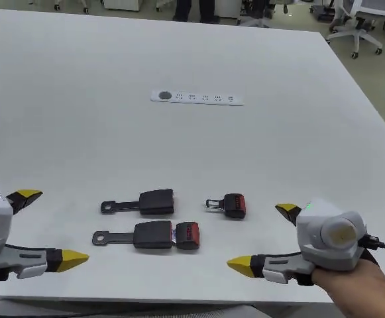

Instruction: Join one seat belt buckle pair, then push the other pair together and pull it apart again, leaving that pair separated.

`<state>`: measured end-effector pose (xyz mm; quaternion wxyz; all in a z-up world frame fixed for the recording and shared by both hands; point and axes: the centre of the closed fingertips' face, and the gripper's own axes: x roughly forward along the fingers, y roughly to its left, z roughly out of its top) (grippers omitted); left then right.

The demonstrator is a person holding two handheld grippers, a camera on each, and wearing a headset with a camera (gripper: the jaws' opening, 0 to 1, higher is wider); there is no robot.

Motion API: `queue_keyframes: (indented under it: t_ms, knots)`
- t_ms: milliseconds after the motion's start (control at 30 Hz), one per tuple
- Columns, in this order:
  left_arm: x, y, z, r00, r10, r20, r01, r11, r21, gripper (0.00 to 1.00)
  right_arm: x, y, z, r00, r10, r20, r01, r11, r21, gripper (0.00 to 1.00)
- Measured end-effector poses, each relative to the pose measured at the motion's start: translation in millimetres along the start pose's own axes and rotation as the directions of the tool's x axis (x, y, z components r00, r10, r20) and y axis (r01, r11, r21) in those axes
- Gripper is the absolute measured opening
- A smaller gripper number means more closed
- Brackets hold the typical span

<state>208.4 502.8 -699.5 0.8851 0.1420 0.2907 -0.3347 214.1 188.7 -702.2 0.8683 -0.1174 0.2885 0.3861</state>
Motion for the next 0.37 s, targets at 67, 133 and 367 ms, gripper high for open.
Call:
queue_keyframes:
  t_ms: [67,133,367]
  knots:
    - [0.3,0.1,-1.4,0.9998,0.007,-0.016,-0.007,0.999,0.033,0.99,-0.3,-1.2,0.6,1.0,-0.003,0.0,0.003,1.0,-0.002,0.98]
    - [0.9,-0.8,0.2,1.0,0.004,-0.008,-0.004,0.999,0.034,0.98,-0.8,-2.7,0.7,1.0,-0.008,0.0,0.008,1.0,-0.003,0.99]
    - [2.0,-2.4,-2.6,0.9998,-0.011,-0.017,0.011,1.0,0.005,0.97,-0.8,-0.9,-1.1,0.9999,-0.011,-0.003,0.011,1.0,-0.004,0.99]
